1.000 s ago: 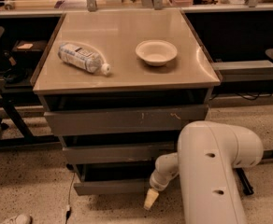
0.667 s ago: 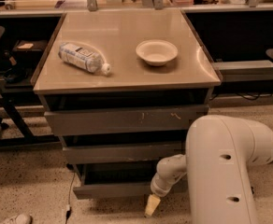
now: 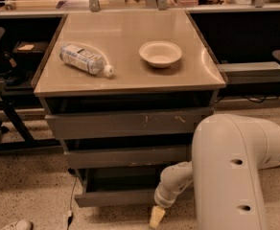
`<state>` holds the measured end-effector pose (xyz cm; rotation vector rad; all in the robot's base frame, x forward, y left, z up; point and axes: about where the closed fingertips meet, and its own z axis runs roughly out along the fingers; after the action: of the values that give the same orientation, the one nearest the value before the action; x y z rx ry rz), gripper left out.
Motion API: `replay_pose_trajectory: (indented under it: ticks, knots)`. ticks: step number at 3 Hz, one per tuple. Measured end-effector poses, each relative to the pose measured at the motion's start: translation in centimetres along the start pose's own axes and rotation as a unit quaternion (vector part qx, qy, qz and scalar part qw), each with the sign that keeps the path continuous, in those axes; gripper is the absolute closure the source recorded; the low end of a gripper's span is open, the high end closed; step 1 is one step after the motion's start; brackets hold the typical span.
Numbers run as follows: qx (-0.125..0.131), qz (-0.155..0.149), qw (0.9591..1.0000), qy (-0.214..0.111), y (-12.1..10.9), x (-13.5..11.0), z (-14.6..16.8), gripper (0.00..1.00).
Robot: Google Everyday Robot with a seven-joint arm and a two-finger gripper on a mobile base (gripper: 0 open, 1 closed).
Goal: Open bottom drawer
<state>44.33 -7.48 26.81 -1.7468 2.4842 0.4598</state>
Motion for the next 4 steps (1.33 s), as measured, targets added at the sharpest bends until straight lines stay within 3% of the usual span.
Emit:
replay_pose_trajectory:
  ticks: [2, 3, 4]
  knots:
    - [0.018, -0.032, 0.9993, 0.012, -5.1, -2.9, 4.2, 0.0]
    - [0.008, -0.04, 0.9989, 0.023, -5.8, -3.2, 6.7, 0.0]
    - [-0.012, -0.047, 0.9979, 0.044, -5.1, -2.3, 8.7, 0.0]
